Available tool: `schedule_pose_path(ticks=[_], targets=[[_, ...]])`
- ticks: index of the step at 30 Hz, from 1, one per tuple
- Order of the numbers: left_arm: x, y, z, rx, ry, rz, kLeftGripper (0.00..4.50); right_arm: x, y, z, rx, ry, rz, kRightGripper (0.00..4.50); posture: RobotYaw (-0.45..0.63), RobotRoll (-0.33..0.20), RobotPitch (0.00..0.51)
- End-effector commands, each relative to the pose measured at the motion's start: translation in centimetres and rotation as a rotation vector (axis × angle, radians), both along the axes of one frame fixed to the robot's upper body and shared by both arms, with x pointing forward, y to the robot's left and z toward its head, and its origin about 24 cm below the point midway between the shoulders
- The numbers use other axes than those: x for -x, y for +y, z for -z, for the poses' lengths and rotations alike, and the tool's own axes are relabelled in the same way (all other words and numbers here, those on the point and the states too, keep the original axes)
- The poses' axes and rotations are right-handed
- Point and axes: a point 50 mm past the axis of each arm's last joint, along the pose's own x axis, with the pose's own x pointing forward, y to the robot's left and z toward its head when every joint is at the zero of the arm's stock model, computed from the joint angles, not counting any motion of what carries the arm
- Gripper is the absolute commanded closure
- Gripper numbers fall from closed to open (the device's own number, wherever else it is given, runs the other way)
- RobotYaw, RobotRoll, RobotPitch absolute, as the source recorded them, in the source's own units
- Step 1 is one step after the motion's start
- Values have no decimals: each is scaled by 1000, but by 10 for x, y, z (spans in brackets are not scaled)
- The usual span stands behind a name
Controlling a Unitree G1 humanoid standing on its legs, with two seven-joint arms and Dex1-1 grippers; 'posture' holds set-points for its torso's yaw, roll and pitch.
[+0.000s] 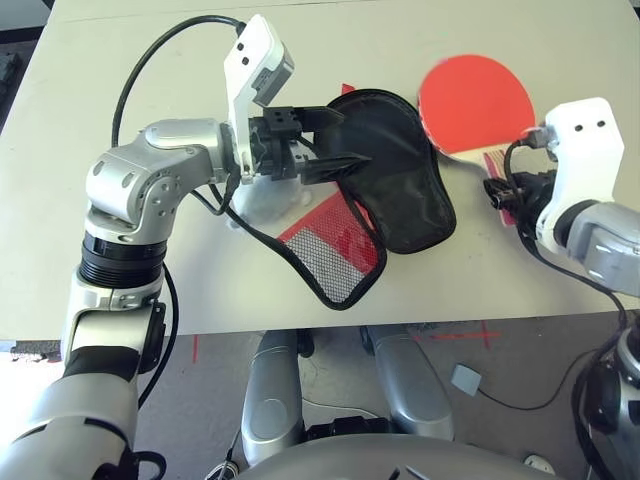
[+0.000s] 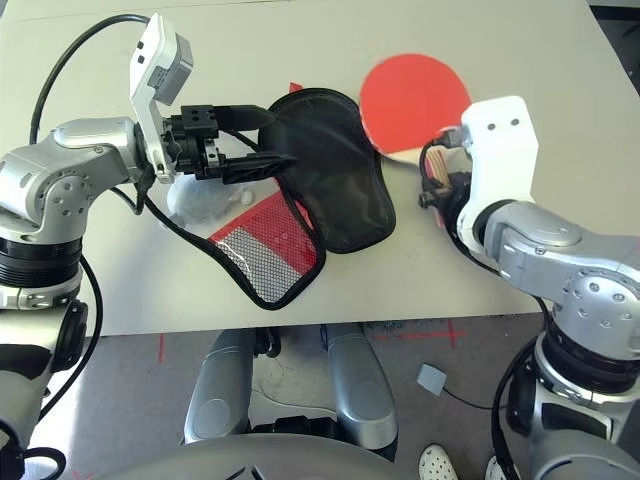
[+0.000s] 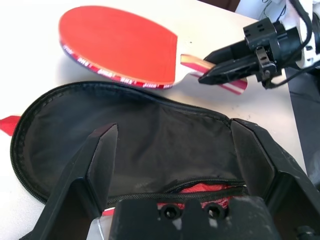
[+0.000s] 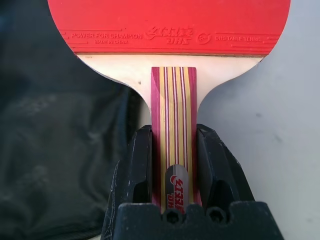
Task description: Store the ping-pong paddle in its case and zip it.
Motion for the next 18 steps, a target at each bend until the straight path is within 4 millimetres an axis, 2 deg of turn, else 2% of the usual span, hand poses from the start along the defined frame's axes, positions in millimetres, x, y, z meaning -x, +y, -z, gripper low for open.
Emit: schedule_pose_path(ticks=[1,12,18], targets=[[6,0,-3,-20,-14,8,0,3,15,2,0,-6,-67,3416,-192,0,362],[10,0,-1,-26,-10,-4,0,2,41,25,3,108,-146,3416,-167,0,370],[12,0,0,-26,-6,-9,0,3,41,34,15,156,-162,3416,-158,0,374]])
